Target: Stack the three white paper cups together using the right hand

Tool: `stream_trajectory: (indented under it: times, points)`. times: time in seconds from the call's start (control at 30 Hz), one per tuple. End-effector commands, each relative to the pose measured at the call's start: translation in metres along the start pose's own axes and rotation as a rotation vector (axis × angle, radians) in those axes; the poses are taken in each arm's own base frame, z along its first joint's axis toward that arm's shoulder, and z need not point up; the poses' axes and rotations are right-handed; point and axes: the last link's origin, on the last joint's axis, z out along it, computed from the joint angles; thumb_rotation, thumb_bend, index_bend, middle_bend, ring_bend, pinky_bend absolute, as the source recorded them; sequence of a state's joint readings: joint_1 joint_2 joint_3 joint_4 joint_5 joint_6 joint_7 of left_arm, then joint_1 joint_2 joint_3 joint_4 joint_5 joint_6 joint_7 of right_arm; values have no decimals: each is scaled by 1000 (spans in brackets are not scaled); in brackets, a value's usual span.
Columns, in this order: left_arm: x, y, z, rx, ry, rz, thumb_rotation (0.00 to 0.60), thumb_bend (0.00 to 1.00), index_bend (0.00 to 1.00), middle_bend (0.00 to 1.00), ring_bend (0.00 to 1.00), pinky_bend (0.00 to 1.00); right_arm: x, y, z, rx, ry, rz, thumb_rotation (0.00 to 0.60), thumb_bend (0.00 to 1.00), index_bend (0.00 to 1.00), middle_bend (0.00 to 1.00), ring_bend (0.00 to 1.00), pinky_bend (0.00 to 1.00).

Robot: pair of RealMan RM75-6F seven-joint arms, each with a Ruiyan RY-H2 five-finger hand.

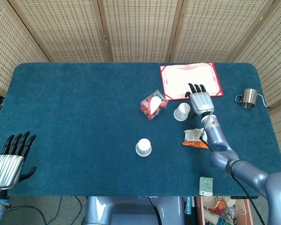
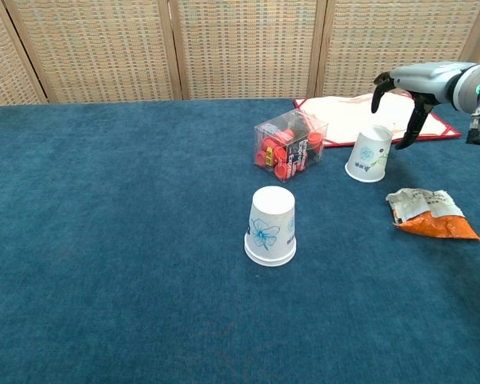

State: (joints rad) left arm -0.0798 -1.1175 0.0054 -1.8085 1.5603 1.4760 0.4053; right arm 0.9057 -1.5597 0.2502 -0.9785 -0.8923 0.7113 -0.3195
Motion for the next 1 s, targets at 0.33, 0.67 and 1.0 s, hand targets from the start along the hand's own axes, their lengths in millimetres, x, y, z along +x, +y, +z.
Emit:
stream_trajectory:
  times: [0.33,0.67,1.0]
  points:
    - [0,2,0,-3,-2,0,600,237,0,0,0,0,-9,0,1,5,-8,0,600,69,391,23,0,0]
    - [-1,2,0,-5,-6,-3,600,236,0,0,0,0,-16,-9,2,22,-12,8,600,69,405,31,0,0]
    - [0,2,1,-5,-10,-4,600,236,0,0,0,0,-14,-20,2,48,-3,4,600,69,405,22,0,0]
